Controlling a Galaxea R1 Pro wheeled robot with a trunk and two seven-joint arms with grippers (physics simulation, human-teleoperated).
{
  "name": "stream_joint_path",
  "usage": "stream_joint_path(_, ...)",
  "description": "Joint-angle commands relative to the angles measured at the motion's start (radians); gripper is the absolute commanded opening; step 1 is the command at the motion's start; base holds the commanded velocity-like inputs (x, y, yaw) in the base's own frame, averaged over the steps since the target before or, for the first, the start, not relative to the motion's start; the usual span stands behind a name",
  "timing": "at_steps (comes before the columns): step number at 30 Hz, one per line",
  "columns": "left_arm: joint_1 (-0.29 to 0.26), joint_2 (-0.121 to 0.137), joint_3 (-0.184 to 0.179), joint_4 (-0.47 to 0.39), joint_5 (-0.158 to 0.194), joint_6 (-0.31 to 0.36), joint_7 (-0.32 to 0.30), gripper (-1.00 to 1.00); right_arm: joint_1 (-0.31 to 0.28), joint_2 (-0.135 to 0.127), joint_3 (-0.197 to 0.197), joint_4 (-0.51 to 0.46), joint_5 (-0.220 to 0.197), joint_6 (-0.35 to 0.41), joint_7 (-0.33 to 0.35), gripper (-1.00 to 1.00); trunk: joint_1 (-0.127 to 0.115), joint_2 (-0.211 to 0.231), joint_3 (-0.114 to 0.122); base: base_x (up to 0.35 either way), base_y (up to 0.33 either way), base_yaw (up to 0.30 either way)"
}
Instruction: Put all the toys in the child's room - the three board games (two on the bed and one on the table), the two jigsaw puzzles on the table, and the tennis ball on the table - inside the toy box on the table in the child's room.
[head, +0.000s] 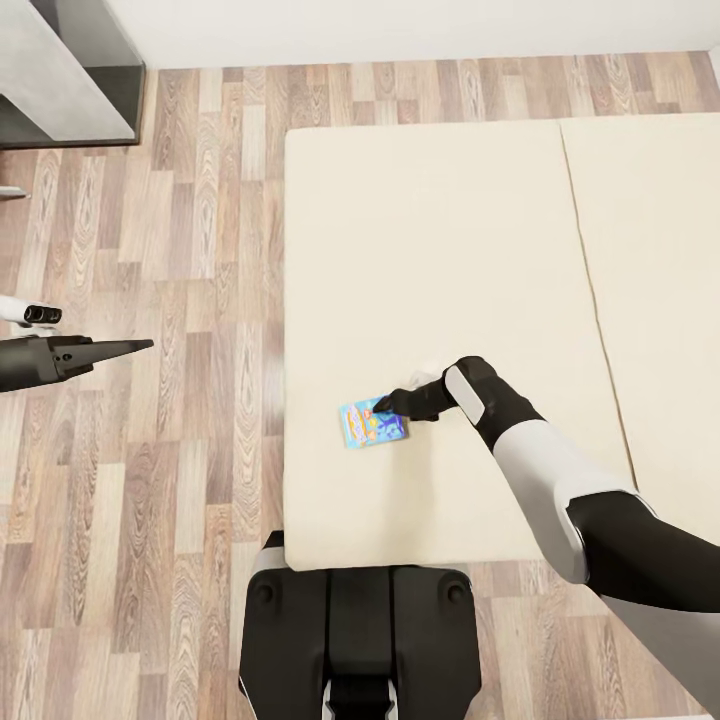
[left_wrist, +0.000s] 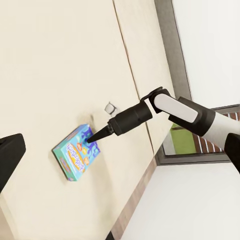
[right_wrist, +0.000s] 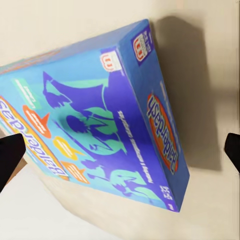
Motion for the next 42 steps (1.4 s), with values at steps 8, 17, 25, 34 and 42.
stream_joint_path(8,0.0,0.0,0.0,0.0,-0.001,0.011,-0.004,1.0,0.0,0.0,0.004,-0.001,0.005,0.002,0.006,1.0,0.001,-0.002,0.0,0.0,0.0,0.0)
stream_joint_path(17,0.0,0.0,-0.001,0.0,-0.001,0.011,-0.004,1.0,0.0,0.0,0.003,-0.001,0.005,0.001,0.006,1.0,0.001,-0.002,0.006,0.0,0.0,0.0)
stream_joint_path(25,0.0,0.0,-0.001,0.0,-0.001,0.011,-0.004,1.0,0.001,-0.001,0.003,-0.002,0.005,-0.002,0.006,1.0,0.001,-0.002,0.007,0.0,0.0,0.0)
stream_joint_path(34,0.0,0.0,0.003,0.0,-0.001,0.011,-0.004,1.0,0.003,-0.002,0.002,-0.004,0.005,-0.045,0.006,1.0,0.001,-0.002,0.007,0.0,0.0,0.0)
stream_joint_path(42,0.0,0.0,0.003,0.0,-0.001,0.011,-0.004,1.0,0.003,-0.002,0.002,-0.002,0.005,-0.053,0.006,1.0,0.001,-0.002,0.007,0.0,0.0,0.0)
